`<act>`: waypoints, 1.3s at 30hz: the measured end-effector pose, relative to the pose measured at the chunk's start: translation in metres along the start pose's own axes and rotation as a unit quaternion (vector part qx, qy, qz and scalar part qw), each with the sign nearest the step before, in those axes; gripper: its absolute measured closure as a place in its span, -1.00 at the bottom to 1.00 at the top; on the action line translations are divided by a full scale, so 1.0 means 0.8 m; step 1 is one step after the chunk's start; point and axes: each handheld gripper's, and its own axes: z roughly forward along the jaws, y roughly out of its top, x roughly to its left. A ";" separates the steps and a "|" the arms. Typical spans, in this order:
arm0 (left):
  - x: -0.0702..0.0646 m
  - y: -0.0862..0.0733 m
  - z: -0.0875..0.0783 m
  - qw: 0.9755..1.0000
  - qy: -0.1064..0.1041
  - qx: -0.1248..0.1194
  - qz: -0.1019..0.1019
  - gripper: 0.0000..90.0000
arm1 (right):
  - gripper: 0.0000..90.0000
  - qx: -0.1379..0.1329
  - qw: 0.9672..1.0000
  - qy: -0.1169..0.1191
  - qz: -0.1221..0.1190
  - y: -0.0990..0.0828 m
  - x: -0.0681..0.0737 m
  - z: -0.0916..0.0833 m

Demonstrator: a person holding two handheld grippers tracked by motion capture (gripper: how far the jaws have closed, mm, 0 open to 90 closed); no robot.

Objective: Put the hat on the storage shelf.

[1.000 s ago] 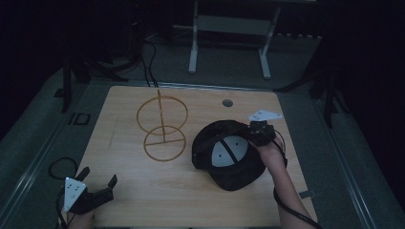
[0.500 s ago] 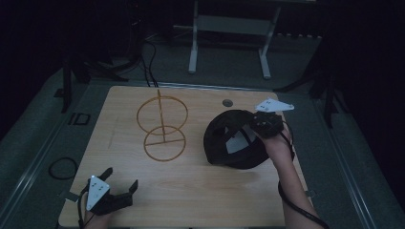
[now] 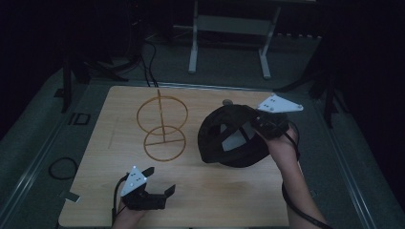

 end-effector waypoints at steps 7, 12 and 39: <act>-0.025 0.035 0.031 0.999 -0.028 -0.005 0.035 -0.96 | 0.98 -0.002 1.000 0.002 -0.004 0.001 0.008 -0.004; -0.042 0.057 0.055 0.997 -0.039 -0.010 0.064 -0.90 | 0.97 -0.005 1.000 0.006 -0.007 0.002 0.013 -0.004; -0.054 0.096 0.136 0.998 0.024 -0.036 0.047 0.23 | 0.97 -0.015 1.000 0.017 -0.018 0.011 0.025 -0.010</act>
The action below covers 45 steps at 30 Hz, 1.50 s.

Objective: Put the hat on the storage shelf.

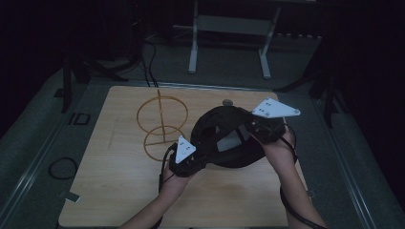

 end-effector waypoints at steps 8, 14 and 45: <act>0.001 0.003 0.005 1.000 0.010 0.014 0.002 0.97 | 0.97 0.004 1.000 0.003 -0.001 -0.008 0.008 -0.002; 0.002 0.012 0.002 1.000 -0.014 0.001 -0.012 1.00 | 0.96 -0.002 1.000 0.006 0.011 -0.022 0.007 -0.009; -0.008 0.091 -0.028 0.998 -0.007 -0.054 0.022 1.00 | -0.25 -0.046 0.994 0.041 0.087 -0.131 0.012 -0.058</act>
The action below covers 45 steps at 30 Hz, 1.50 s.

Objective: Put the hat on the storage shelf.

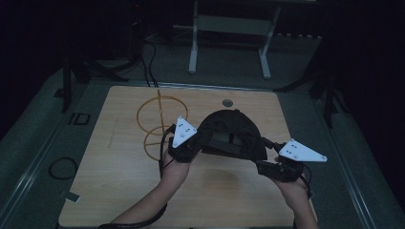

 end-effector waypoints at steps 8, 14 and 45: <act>-0.007 0.000 -0.005 1.000 0.001 -0.007 0.028 1.00 | -0.39 0.034 0.999 0.036 -0.008 -0.024 0.007 -0.020; -0.001 0.005 -0.015 0.998 -0.016 -0.022 0.047 1.00 | -0.41 0.046 0.997 0.055 -0.015 -0.044 0.012 -0.043; 0.037 -0.019 -0.021 0.942 -0.309 -0.040 0.122 1.00 | -0.07 0.028 0.955 0.182 -0.232 0.055 0.086 -0.031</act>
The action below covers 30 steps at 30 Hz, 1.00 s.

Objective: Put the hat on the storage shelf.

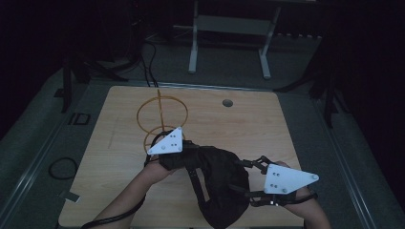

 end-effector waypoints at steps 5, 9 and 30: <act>0.004 -0.001 0.001 1.000 0.011 0.003 -0.014 1.00 | 0.30 0.005 1.000 0.004 -0.003 -0.005 0.000 0.006; 0.007 -0.003 0.002 1.000 0.016 0.006 -0.022 1.00 | 0.62 -0.003 1.000 -0.003 -0.009 -0.007 0.000 0.004; 0.006 0.002 0.016 0.998 0.052 0.038 -0.020 0.99 | 0.96 -0.036 0.998 -0.015 0.053 -0.022 -0.017 -0.006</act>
